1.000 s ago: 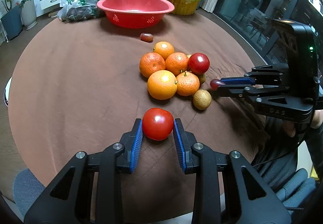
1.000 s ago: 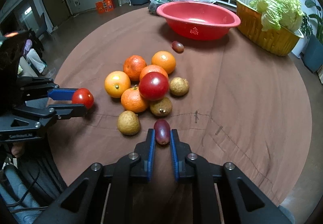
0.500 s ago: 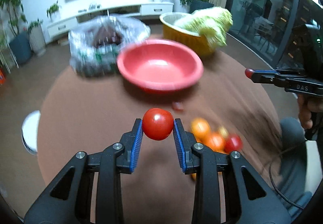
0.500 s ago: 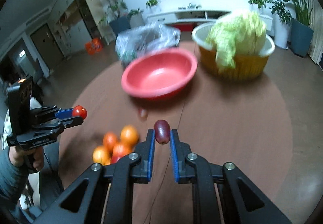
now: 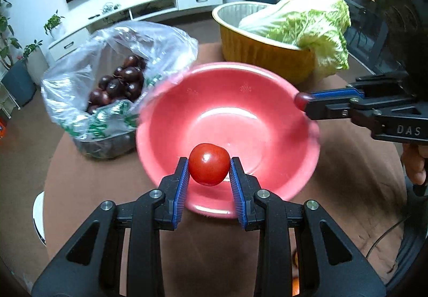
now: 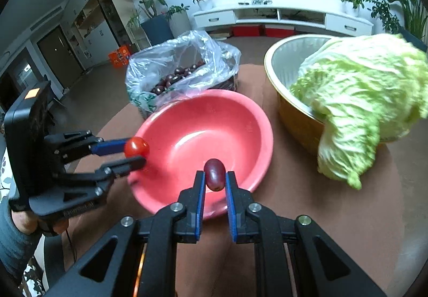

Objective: Organize fruits
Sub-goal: 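Carry tomato and plum to the red bowl and open both tools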

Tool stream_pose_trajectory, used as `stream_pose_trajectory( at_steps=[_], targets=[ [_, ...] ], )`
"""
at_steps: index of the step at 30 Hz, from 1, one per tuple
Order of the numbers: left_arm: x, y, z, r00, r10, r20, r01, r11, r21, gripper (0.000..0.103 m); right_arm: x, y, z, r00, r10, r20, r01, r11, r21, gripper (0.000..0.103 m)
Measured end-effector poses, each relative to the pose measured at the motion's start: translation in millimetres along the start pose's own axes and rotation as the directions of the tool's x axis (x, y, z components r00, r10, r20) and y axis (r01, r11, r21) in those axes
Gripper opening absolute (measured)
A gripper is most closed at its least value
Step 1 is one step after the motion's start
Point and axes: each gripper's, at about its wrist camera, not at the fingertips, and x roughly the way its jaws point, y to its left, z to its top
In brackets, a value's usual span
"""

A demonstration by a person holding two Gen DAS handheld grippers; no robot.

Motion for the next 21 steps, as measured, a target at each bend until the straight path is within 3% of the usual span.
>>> stream_pose_trajectory(
  at_steps=[8, 21],
  targets=[
    [29.3, -1.7, 2.7, 0.999, 0.016, -0.038, -0.015, 1.000, 0.008, 0.029, 24.8, 1.9, 5.1, 0.998, -0.037, -0.043, 0.035, 0.999, -0.031, 0.017],
    [31.6, -4.5, 0.1, 0.999, 0.024, -0.044, -0.023, 1.000, 0.016, 0.029, 39.9, -2.8, 5.1, 0.996, -0.059, -0.068, 0.058, 0.998, -0.017, 0.019]
  ],
)
